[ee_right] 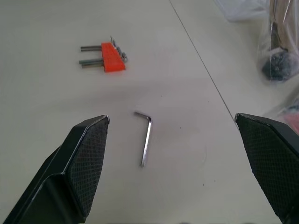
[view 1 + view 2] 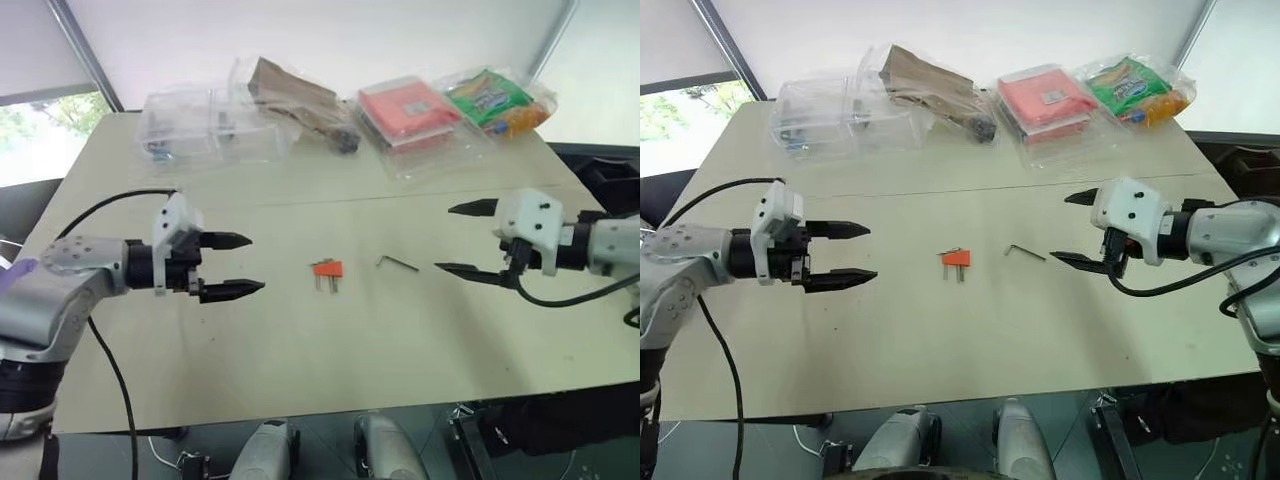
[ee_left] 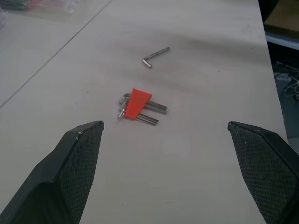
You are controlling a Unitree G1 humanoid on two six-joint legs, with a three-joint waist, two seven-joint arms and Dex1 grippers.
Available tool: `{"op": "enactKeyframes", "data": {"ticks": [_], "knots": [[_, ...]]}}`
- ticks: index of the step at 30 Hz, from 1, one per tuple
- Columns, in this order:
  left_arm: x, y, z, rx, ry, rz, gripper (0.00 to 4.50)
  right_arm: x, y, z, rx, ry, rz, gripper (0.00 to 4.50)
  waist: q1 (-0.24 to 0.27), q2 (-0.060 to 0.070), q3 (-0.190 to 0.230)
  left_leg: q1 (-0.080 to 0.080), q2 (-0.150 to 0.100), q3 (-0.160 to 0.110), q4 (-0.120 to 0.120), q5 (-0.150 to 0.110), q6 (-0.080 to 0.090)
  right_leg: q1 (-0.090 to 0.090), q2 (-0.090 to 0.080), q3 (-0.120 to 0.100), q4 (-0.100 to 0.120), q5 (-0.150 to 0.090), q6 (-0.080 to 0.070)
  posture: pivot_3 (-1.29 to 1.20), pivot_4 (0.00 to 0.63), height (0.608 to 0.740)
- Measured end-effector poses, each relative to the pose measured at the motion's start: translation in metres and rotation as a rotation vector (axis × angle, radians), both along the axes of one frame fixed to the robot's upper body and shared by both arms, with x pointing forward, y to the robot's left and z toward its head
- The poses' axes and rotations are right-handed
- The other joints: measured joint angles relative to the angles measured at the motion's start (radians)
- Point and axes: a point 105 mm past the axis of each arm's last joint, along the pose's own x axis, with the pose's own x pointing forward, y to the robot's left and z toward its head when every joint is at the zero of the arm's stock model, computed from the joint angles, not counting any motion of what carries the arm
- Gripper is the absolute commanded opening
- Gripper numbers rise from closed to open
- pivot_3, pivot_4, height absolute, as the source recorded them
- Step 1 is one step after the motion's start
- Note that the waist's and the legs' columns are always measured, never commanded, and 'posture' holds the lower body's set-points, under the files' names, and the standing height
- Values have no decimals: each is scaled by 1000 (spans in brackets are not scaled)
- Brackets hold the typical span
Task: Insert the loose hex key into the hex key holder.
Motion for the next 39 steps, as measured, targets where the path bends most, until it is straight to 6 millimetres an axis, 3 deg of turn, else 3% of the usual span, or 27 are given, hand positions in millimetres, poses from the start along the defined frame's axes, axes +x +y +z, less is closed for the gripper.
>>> {"op": "enactKeyframes", "data": {"ticks": [20, 30, 33, 39], "knots": [[6, 1, 4, -2, -6, 31, 4452, 3, 8, 0, -16, 2, 33, 4500, 1, 0, 0, -1, 0, 0, 0, 0, 0, -2, 0, 0, 0, 0, 0, 0, 150, 740], [6, 1, 2, 2, -6, 34, 4452, 11, 22, -4, 39, -17, 57, 4500, -1, 0, 0, -1, 0, 0, 0, 0, 0, -2, 0, 0, 0, 0, 0, 0, 150, 740], [8, 4, -1, 17, -17, 57, 4452, 19, 36, -14, 68, -43, 66, 4500, -4, -1, 0, -1, 0, 0, 0, 0, 0, -2, 0, 1, 1, 0, 0, 0, 150, 740], [10, 4, -7, 22, -16, 84, 4452, 33, 74, -68, 39, -8, 95, 4500, -4, 0, 0, -2, 0, 1, 0, 1, -3, -4, 0, 1, 2, 0, 0, 0, 150, 740]]}}
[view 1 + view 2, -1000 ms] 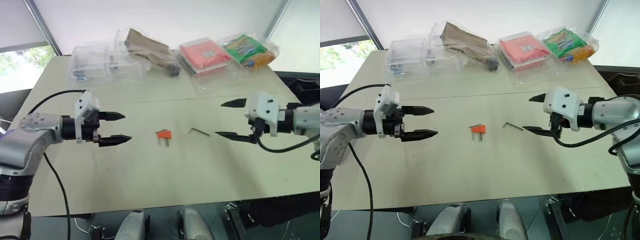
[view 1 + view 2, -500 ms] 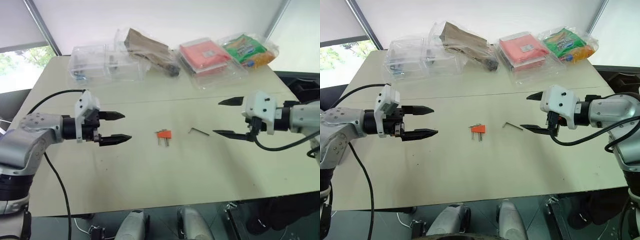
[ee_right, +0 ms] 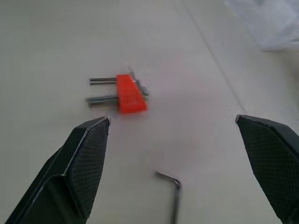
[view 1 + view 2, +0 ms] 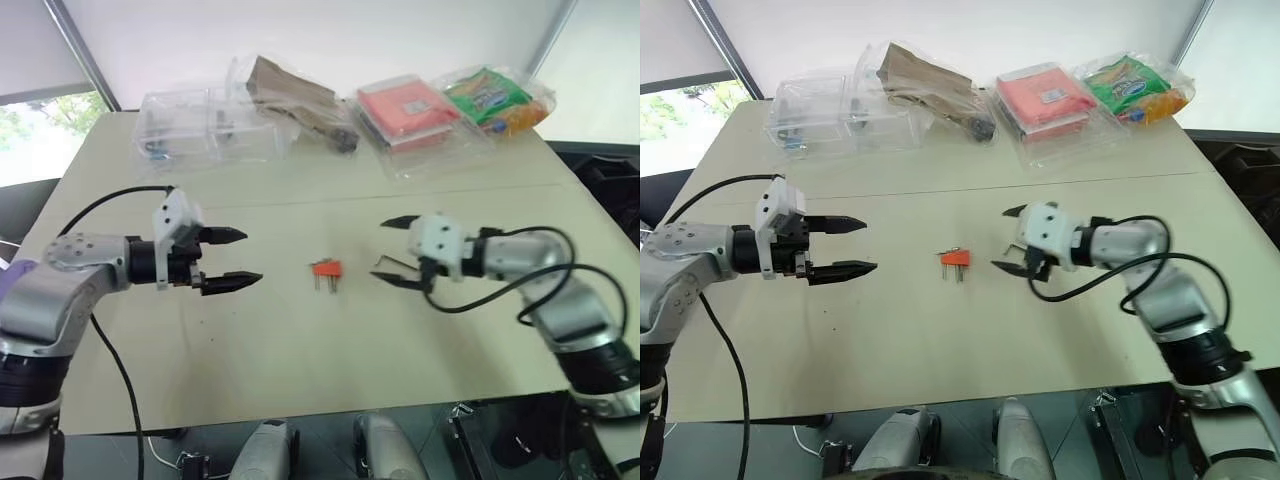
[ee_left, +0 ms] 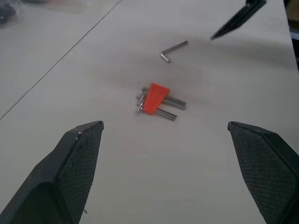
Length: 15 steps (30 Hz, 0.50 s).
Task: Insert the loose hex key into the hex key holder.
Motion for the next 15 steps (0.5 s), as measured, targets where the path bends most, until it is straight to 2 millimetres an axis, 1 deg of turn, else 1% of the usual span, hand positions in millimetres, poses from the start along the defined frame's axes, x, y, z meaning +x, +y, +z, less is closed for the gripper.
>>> {"op": "enactKeyframes", "data": {"ticks": [2, 4, 9, 12, 15], "knots": [[1, 0, -1, -4, -2, 8, 4452, 6, 9, -19, -24, 8, -1, 4500, 1, 0, 0, 0, 0, 0, 0, 0, -1, 0, 0, 0, 0, 0, 0, 0, 150, 740], [0, 0, -2, -3, 1, 16, 4452, 13, 13, -32, -49, -1, -12, 4500, 0, 0, 0, 0, 0, 0, 0, 2, -3, 0, 1, 0, 0, 0, 0, 0, 150, 740], [-4, 1, -8, 14, 5, 26, 4452, 28, 25, -40, -37, -41, -24, 4500, -14, 0, 0, 0, 0, -1, 0, 2, -4, -1, 1, 0, 1, 0, 0, 0, 150, 740], [-7, 0, -8, 28, -2, 24, 4452, 33, 23, -48, -46, -45, -41, 4500, -16, 0, 0, 0, 0, 0, -1, 2, -4, -1, 1, 0, 1, 0, 0, 0, 150, 740], [-8, -1, -8, 31, -12, 29, 4452, 35, 27, -49, -40, -57, -28, 4500, -17, 0, 0, 0, 0, 0, -1, 2, -4, -1, 2, 0, 1, 0, 0, 0, 150, 740]]}}
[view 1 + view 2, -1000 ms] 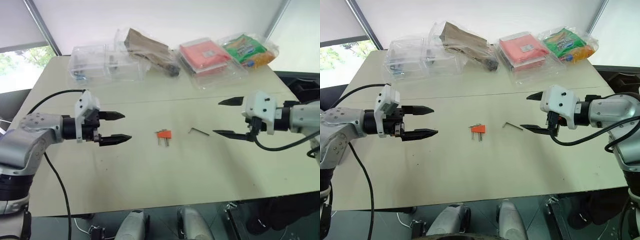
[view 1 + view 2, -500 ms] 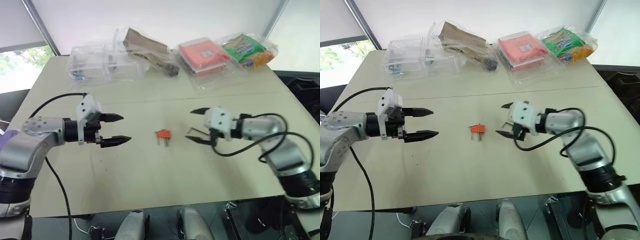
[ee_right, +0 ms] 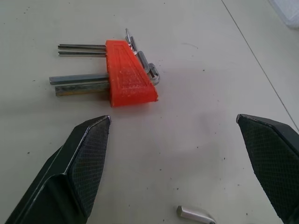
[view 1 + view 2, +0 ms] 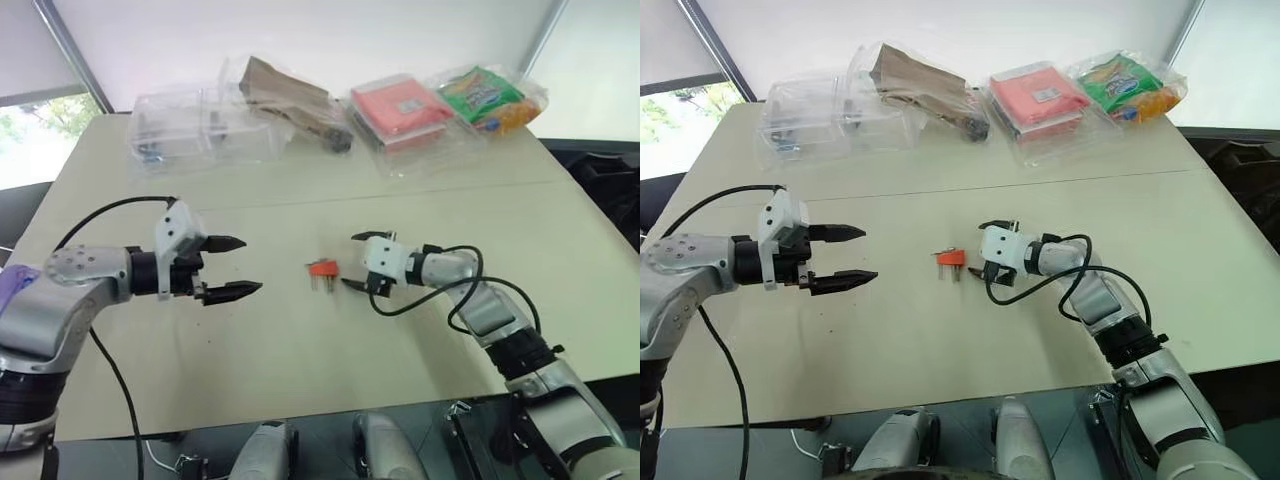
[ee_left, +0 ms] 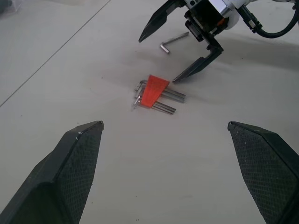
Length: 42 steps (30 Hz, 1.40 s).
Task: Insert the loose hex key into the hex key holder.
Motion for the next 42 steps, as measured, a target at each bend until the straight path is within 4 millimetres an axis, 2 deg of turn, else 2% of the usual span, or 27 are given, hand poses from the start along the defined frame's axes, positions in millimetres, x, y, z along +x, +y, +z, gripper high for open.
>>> {"op": "enactKeyframes", "data": {"ticks": [15, 34, 42], "knots": [[-2, 3, 6, -24, -17, 41, 4452, 1, 12, -8, 82, 132, -7, 4500, -6, 0, 0, 1, 1, 0, -1, 0, 0, 0, 0, 0, 1, 0, 0, 0, 150, 740], [-2, 3, 6, -34, -21, 63, 4452, -6, 21, -11, 65, 207, 28, 4500, -6, 0, -1, 1, 1, 0, -1, 0, 0, 0, 0, 0, 1, 0, 0, 0, 150, 740], [-2, 2, 7, -32, -28, 64, 4452, -4, 35, -21, 173, 274, 1, 4500, -30, -1, -2, 3, 1, 0, -2, 0, 0, 0, 0, 0, 2, 0, 0, 0, 150, 740]]}}
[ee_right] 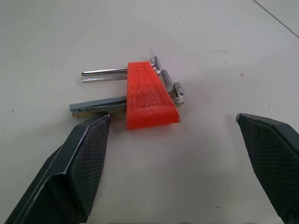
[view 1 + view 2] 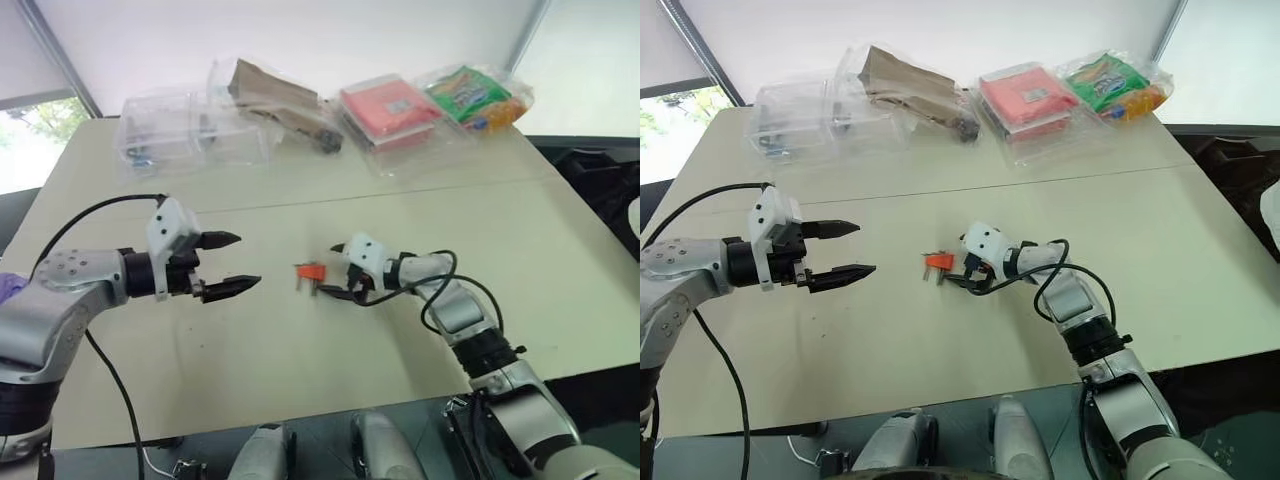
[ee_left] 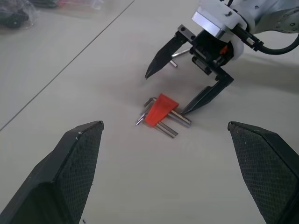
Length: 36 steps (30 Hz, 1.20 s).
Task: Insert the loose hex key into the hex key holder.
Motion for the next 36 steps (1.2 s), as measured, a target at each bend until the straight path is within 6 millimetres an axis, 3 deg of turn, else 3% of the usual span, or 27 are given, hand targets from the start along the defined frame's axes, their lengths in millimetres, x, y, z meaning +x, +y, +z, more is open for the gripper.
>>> {"op": "enactKeyframes", "data": {"ticks": [4, 5, 9, 12, 13, 18, 23, 26, 30, 32, 36], "knots": [[0, -1, 1, 2, -4, -1, 4452, 2, 1, -1, 2, 5, 5, 4500, -1, 0, 0, 1, 0, 0, -1, 0, 0, 0, 0, 0, 0, 0, 0, 0, 150, 740], [0, -1, 1, 2, -4, -1, 4491, 3, 1, -1, 3, 6, 8, 4241, -1, 0, 0, 1, 0, 0, -1, 0, 0, 1, 0, 0, 0, 0, 0, 0, 150, 740], [0, -1, 0, 0, -5, 1, 4500, 1, 7, -6, 4, 24, 43, 2708, -1, 0, 0, 4, 0, 0, -1, -2, 4, 3, 0, 0, 0, 0, 0, 0, 150, 740], [0, -1, 0, 1, -5, 2, 4500, -2, 12, -9, -1, 27, 75, 1091, 0, 0, 0, 10, 0, 0, -1, -3, 5, 8, 0, 0, 0, 0, 0, 0, 150, 740], [0, -1, 0, 1, -6, 3, 4500, -1, 12, -9, -5, 26, 78, 987, 0, 0, 0, 12, 0, 0, -2, -3, 5, 11, 0, 0, 0, 0, 0, 0, 150, 740], [0, 0, -2, -1, 1, 8, 4500, 1, 13, -8, -30, -25, 105, 990, 1, 0, 0, 15, 0, 0, -2, -3, 5, 13, 0, 0, 0, 0, 0, 0, 150, 740], [0, -4, 3, -33, 17, -19, 4500, 10, 0, 11, -155, -354, 93, 990, 15, 1, 0, 11, -2, 0, -1, -3, 5, 10, 0, 0, 0, 0, 0, 0, 150, 740], [8, -10, 17, -98, 8, -42, 4500, 19, -22, 48, -210, -646, 38, 990, 34, 1, 1, -1, -2, 0, 4, 1, -2, 0, 0, 0, 0, 0, 0, 0, 150, 740], [20, -25, 36, -203, 6, -94, 4500, 8, -21, 105, -195, -993, 78, 990, 30, 0, 1, -3, -2, 0, 3, 1, -3, -2, 0, 0, 0, 0, 0, 0, 150, 740], [24, -35, 45, -253, 8, -134, 4500, -2, -17, 121, -173, -1107, 111, 990, 26, 0, 1, -3, -2, 1, 2, 1, -3, -2, 0, 0, 0, 0, 0, 0, 150, 740], [33, -49, 55, -332, 40, -186, 4500, -17, -9, 136, -144, -1228, 169, 990, 24, 0, 1, -3, -2, 1, 2, 2, -3, -2, 1, 0, 0, 0, 0, 0, 150, 740]]}}
